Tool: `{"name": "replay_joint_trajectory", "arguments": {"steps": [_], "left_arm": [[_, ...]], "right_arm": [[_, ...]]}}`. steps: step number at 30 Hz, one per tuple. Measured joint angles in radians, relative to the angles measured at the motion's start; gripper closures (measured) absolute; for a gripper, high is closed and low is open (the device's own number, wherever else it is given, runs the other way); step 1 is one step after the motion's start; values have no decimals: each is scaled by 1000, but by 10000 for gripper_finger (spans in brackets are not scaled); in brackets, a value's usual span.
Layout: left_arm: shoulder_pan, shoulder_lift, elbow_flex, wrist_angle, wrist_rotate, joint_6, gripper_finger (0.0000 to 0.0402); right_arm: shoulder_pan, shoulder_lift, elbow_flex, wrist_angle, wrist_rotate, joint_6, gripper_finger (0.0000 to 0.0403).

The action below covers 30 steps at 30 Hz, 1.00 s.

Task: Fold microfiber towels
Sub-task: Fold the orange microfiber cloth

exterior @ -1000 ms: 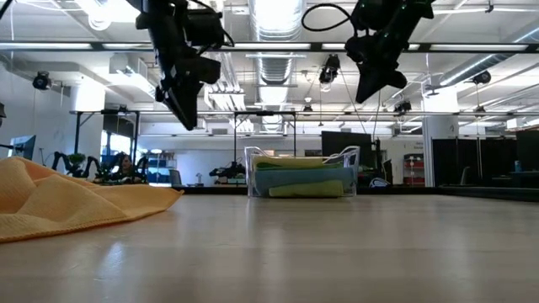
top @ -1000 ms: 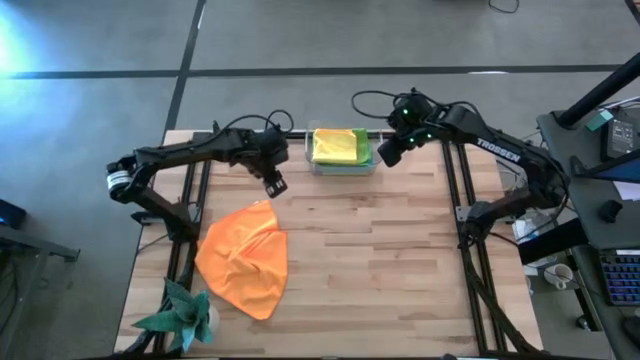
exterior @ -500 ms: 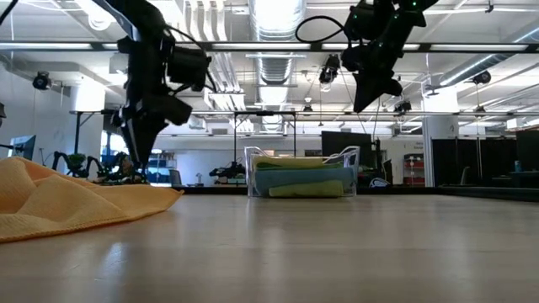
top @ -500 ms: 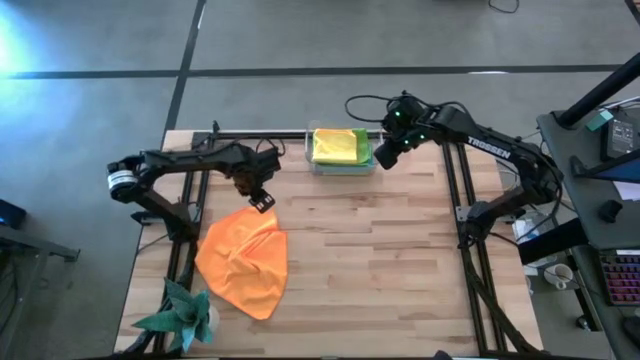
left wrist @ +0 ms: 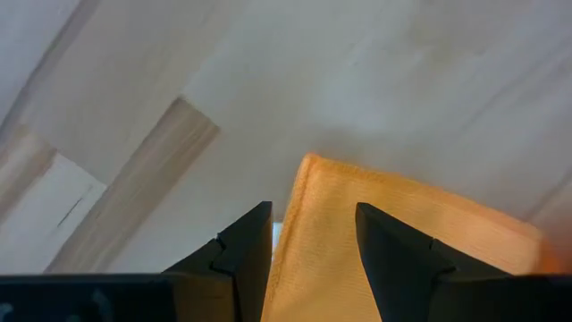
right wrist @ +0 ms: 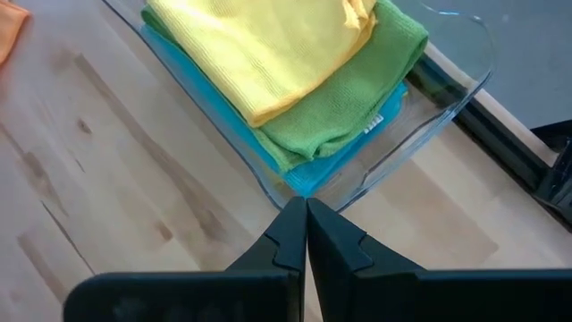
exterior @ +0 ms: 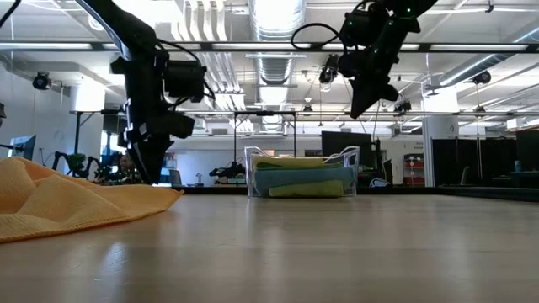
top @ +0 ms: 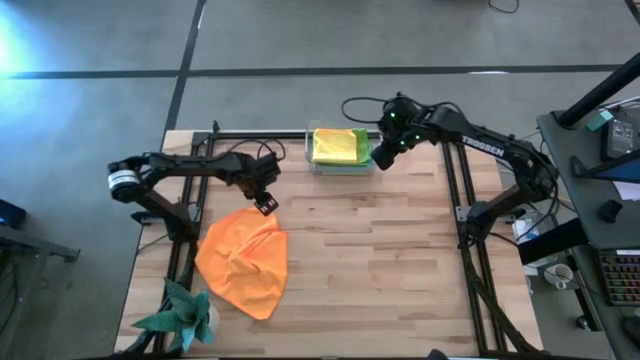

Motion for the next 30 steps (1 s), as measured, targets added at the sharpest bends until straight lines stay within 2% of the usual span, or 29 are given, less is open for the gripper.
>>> {"name": "replay_joint_trajectory", "arguments": {"steps": [12,17,21,28,30], "left_arm": [[5,110,-25,5,-19,1,255],[6,114,-24,6,1,1,261],[6,110,-26,6,0,2,294],[7,108,-26,4,13,38,386],[7,103,-25,4,24,57,397]], "right_arm": [[17,2,0,-1,-3,-11,394],[17,2,0,-1,-3,-10,394],[17,2,0,-2,-3,-10,394],[17,1,0,-1,-2,-18,394],[17,1,0,-1,0,-18,394]]}}
